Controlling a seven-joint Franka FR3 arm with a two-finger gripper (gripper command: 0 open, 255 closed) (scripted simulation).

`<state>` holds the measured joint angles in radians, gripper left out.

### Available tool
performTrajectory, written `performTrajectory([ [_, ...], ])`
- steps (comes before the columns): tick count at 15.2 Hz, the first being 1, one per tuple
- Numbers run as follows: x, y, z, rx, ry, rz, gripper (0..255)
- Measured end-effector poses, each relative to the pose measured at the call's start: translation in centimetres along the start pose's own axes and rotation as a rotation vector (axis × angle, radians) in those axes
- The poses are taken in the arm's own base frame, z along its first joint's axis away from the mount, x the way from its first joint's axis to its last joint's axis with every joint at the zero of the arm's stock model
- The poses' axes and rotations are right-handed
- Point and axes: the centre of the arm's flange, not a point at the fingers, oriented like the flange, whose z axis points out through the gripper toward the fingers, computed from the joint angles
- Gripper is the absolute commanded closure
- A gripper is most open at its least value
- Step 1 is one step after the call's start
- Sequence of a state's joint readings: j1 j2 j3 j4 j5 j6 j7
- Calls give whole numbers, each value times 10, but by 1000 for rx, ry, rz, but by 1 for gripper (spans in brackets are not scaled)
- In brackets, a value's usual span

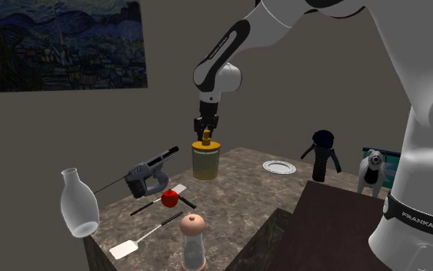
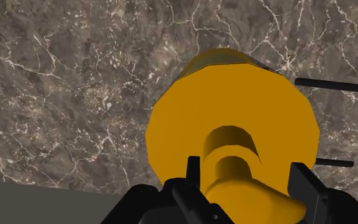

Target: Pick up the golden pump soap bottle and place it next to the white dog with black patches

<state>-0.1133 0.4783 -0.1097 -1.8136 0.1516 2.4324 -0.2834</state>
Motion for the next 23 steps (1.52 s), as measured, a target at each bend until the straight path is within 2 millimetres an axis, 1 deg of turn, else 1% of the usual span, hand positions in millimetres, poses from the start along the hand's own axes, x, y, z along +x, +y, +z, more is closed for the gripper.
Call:
performTrajectory([
  [8, 6, 0, -45, 0, 0, 0, 255],
  [12, 10, 1, -63, 0, 0, 0, 255],
  [18, 17, -3, -96, 0, 0, 0, 255],
  [23, 20, -2, -121, 0, 0, 0, 255],
])
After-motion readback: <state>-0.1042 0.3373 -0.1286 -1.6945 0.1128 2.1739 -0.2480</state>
